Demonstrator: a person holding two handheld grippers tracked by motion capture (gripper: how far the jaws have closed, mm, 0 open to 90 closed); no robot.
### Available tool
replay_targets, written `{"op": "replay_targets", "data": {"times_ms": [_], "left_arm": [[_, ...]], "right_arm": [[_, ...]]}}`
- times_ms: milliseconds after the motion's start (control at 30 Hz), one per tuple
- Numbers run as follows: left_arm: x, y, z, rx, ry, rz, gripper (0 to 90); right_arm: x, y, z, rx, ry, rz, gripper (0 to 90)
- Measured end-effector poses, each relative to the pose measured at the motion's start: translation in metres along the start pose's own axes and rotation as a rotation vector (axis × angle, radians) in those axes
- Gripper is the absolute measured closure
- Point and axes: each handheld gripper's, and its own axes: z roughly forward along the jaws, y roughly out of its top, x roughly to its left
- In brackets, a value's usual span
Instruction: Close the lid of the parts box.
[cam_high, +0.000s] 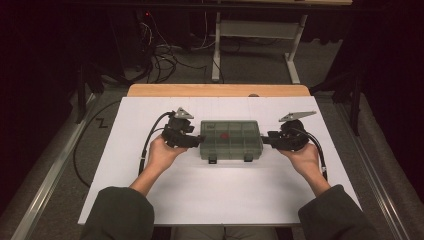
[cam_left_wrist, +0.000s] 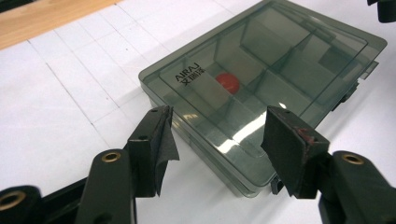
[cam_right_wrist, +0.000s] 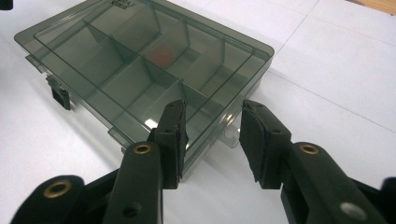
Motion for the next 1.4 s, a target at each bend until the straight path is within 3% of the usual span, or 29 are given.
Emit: {"op": "replay_targets", "data": {"times_ms": [200,600,1400], "left_arm": [[-0.002,-0.003,-0.01,-0.032,0.028,0.019,41.2],[-0.001,-0.009,-0.021,-0.065,0.026,0.015,40.9],[0.005,-0.031,-0.04,-0.12,0.029,-0.026,40.3]], "right_arm": [[0.001,-0.002,-0.006,-0.018,0.003,-0.001,63.0],[0.003,-0.007,-0.018,-0.054,0.005,-0.006,61.1],[0.005,-0.025,-0.037,-0.128,0.007,-0.007,60.6]]}}
